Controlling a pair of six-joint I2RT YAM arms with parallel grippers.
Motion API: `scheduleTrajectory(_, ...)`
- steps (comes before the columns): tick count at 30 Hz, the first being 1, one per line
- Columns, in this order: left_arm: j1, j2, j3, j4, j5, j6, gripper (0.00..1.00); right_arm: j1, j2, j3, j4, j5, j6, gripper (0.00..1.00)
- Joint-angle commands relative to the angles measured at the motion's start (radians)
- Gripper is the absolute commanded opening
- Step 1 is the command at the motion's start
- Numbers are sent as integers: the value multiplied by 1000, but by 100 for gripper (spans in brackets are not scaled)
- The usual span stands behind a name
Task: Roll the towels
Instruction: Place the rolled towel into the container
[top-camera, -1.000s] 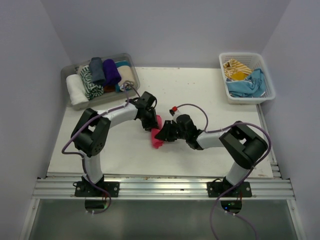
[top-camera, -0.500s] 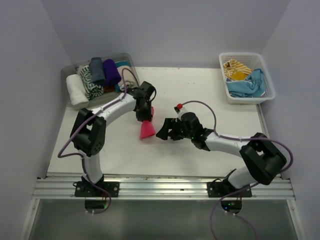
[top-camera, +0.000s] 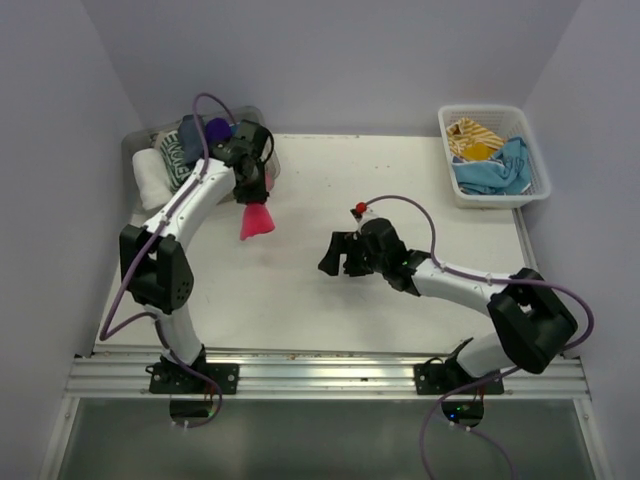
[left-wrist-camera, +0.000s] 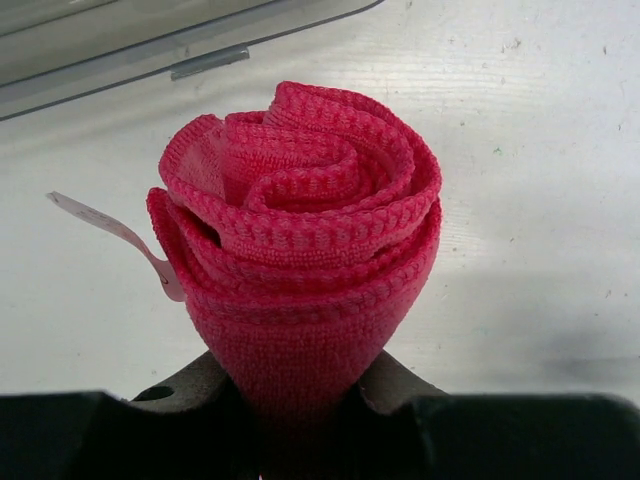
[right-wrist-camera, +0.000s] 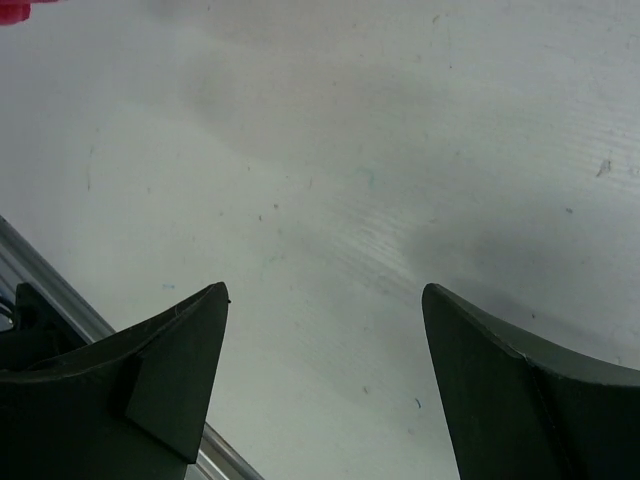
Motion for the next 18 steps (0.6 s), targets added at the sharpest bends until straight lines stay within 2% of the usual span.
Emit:
scheduleTrajectory(1, 17, -40, 55, -57, -28, 56, 3, -2, 60, 111, -34, 36, -11, 82)
scheduleTrajectory(7, 84, -23, 165, -84, -25, 102, 3, -4, 163, 266, -59, 21, 12, 80)
scheduleTrajectory(10, 174, 3, 271, -94, 5, 116, 3, -2, 204, 311, -61, 7, 22, 80)
scheduleTrajectory(15, 257, 46, 412, -97, 21, 145, 3, -2, 235, 362, -93, 15, 18, 80)
scheduleTrajectory(18, 320, 57, 429, -81, 45, 147, 3, -4, 285, 440, -122, 39, -4, 80)
